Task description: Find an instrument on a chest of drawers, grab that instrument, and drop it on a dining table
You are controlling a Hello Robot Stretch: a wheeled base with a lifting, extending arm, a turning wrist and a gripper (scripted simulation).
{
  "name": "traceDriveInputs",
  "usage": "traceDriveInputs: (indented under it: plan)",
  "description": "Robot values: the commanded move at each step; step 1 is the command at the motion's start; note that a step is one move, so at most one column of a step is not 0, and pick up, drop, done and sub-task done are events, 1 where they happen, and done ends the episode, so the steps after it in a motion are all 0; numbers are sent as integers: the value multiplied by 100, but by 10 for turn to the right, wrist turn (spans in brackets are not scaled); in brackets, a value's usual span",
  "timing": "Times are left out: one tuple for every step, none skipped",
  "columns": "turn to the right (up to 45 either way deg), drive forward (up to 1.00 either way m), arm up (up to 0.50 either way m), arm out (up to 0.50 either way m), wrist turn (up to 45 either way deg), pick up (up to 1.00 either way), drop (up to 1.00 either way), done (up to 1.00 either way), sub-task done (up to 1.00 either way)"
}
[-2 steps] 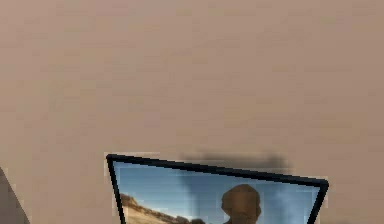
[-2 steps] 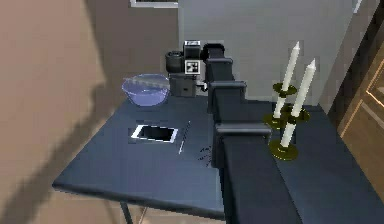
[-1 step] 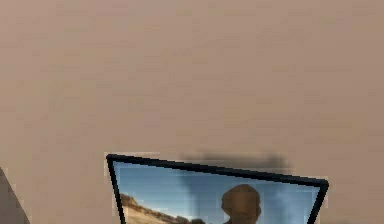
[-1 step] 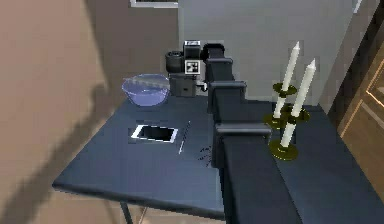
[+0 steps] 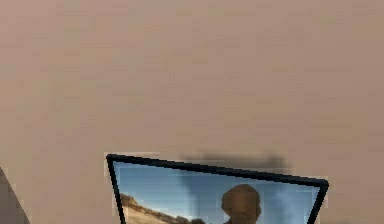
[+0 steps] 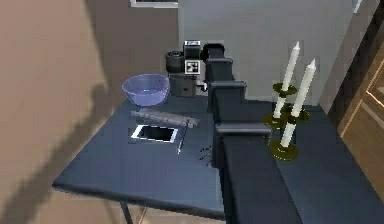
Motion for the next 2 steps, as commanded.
traceDriveInputs:
  plan:
    - [0,0,0,-10,0,0,0,0,0]
    - [0,0,0,0,0,0,0,100,0]
